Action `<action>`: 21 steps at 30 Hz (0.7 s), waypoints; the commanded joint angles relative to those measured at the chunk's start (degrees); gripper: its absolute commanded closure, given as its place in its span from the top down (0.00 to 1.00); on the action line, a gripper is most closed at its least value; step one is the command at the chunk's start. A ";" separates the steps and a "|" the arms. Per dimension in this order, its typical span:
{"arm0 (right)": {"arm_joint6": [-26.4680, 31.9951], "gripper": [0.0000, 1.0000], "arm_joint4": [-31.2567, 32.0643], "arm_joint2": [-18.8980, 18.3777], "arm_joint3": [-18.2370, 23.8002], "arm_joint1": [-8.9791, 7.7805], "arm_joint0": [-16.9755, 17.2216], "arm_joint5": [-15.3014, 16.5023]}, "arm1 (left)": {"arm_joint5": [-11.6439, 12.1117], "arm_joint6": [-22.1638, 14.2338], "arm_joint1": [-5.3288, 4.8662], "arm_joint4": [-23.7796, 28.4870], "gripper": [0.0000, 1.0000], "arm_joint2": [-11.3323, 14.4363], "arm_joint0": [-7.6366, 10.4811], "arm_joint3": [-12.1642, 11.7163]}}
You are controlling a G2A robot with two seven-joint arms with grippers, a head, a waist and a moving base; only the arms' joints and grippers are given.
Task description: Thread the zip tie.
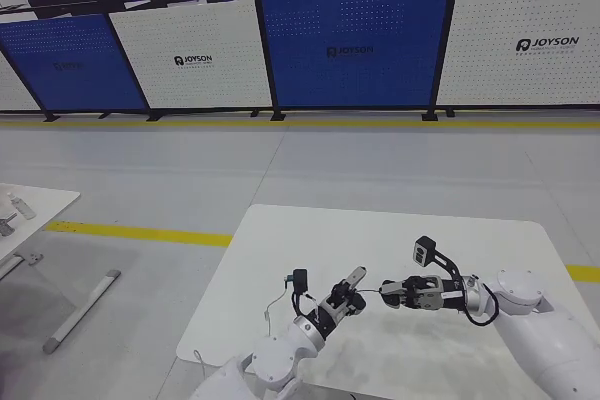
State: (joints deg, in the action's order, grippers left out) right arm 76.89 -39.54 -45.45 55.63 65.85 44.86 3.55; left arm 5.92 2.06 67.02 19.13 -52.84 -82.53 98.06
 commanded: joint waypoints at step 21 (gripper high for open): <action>0.00 0.00 0.00 0.00 0.00 0.00 0.00 0.00 | -0.65 -3.24 0.21 -2.95 0.00 -1.06 -1.60 1.06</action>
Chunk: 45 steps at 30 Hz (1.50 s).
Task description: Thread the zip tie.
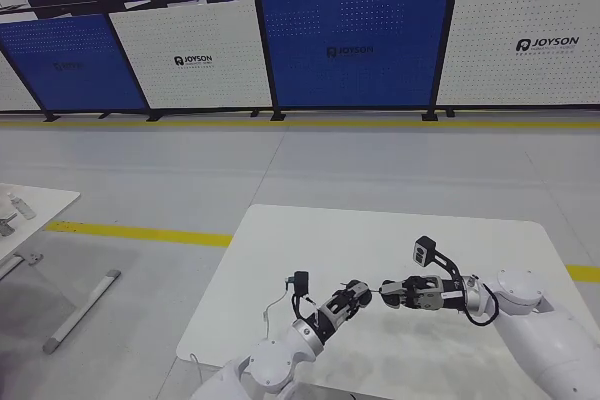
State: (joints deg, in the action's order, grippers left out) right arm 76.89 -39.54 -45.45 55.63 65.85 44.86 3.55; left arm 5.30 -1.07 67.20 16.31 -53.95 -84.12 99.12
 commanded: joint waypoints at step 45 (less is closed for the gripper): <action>-2.45 0.99 0.90 -1.30 2.37 -0.41 1.62 -0.77 | 1.41 -2.43 0.95 -1.39 0.00 -1.51 -1.04 -0.47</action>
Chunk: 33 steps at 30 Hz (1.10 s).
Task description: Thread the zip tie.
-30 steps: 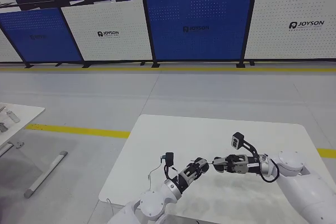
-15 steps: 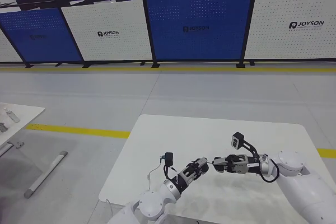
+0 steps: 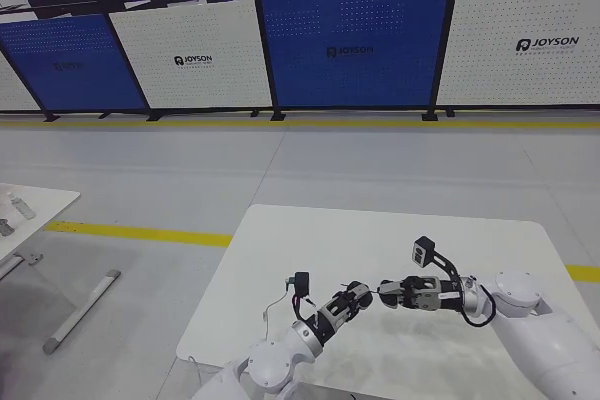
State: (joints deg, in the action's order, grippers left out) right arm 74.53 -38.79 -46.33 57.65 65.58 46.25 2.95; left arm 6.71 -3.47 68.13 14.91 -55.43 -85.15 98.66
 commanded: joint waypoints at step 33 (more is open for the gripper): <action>-8.44 1.00 16.52 -2.98 3.79 -1.76 2.28 4.48 | -3.35 -4.16 0.11 2.81 0.00 -2.02 0.25 0.32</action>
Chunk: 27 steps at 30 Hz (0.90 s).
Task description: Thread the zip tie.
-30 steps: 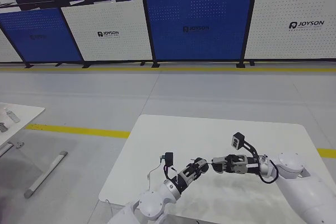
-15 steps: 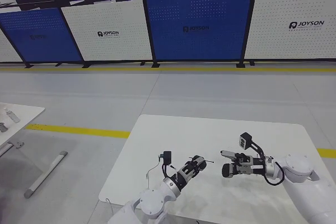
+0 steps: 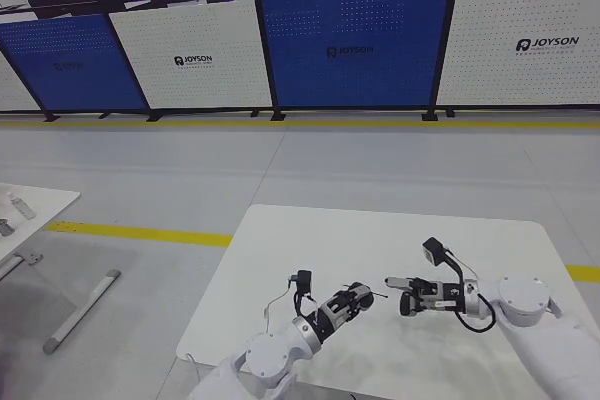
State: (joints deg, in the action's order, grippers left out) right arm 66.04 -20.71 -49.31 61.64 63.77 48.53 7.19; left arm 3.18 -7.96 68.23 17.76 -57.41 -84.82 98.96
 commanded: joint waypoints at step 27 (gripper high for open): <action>3.77 0.21 -5.52 -0.59 -1.52 0.99 0.17 2.13 | 0.95 0.79 0.61 -0.33 0.00 0.83 0.54 -1.10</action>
State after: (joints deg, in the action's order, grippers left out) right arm 70.07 -26.45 -50.01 60.05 64.71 48.73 9.39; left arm 4.17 -7.19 68.83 17.47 -56.52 -84.34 97.96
